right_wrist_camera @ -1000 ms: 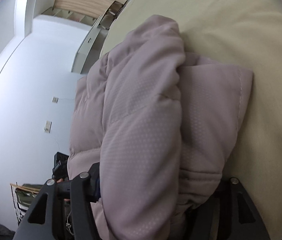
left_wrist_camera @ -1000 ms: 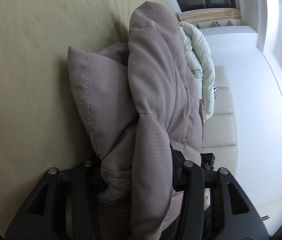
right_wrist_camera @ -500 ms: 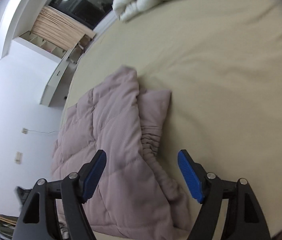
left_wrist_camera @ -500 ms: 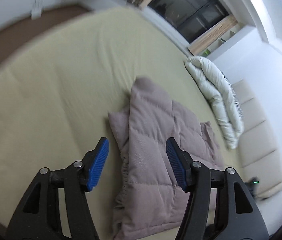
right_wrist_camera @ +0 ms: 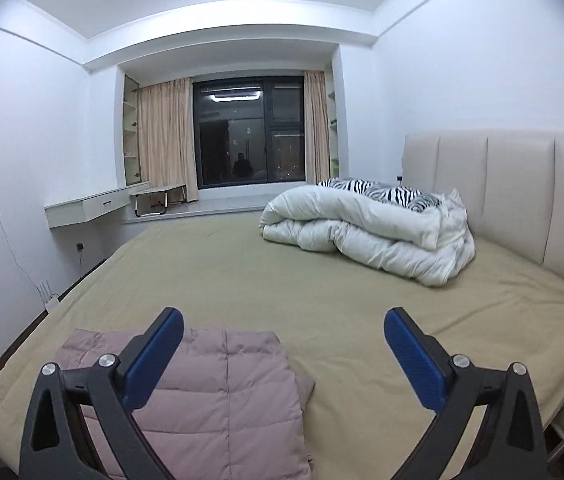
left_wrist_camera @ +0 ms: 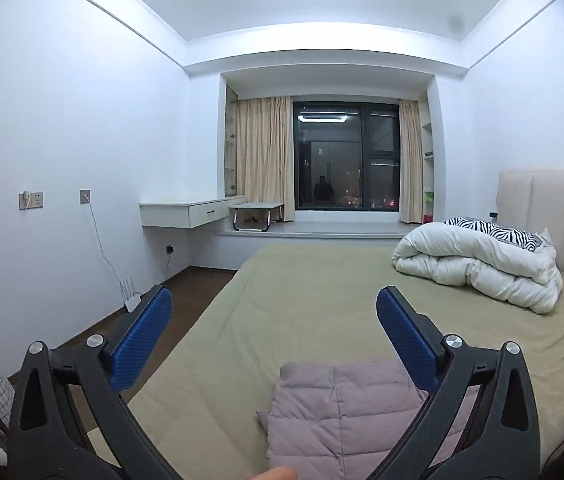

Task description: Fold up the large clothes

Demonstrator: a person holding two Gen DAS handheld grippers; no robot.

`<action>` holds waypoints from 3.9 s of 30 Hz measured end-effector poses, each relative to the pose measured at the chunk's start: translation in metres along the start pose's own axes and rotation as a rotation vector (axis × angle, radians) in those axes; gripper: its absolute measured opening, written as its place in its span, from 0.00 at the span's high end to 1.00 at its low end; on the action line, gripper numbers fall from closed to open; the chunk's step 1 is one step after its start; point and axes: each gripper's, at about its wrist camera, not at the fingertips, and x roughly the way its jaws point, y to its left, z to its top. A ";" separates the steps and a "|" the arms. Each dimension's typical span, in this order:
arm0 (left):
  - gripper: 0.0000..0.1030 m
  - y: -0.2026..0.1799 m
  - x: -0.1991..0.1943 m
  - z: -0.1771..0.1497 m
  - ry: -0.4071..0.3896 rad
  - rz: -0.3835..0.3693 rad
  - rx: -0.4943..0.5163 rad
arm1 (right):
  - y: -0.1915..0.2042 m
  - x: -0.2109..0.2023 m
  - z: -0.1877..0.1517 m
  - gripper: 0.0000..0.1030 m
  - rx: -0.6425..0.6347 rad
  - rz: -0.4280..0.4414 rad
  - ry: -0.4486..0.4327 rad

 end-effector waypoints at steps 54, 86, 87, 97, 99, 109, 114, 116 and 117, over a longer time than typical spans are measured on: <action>0.00 -0.105 0.068 -0.134 0.756 -0.049 0.058 | 0.123 -0.023 -0.048 0.00 -0.100 0.097 0.623; 0.00 -0.113 0.072 -0.134 0.747 -0.050 0.057 | 0.118 -0.022 -0.049 0.00 -0.106 0.106 0.626; 0.00 -0.113 0.071 -0.134 0.747 -0.050 0.057 | 0.118 -0.022 -0.049 0.00 -0.105 0.106 0.625; 0.00 -0.114 0.071 -0.134 0.747 -0.050 0.056 | 0.119 -0.022 -0.050 0.00 -0.104 0.105 0.625; 0.00 -0.113 0.071 -0.135 0.747 -0.049 0.057 | 0.119 -0.022 -0.050 0.00 -0.105 0.105 0.626; 0.00 -0.114 0.071 -0.134 0.749 -0.049 0.056 | 0.119 -0.023 -0.050 0.00 -0.106 0.105 0.627; 0.00 -0.114 0.071 -0.133 0.750 -0.049 0.055 | 0.118 -0.022 -0.050 0.00 -0.106 0.106 0.629; 0.00 -0.114 0.071 -0.133 0.750 -0.049 0.056 | 0.118 -0.023 -0.051 0.00 -0.107 0.105 0.630; 0.00 -0.114 0.071 -0.134 0.750 -0.049 0.055 | 0.118 -0.022 -0.051 0.00 -0.107 0.106 0.630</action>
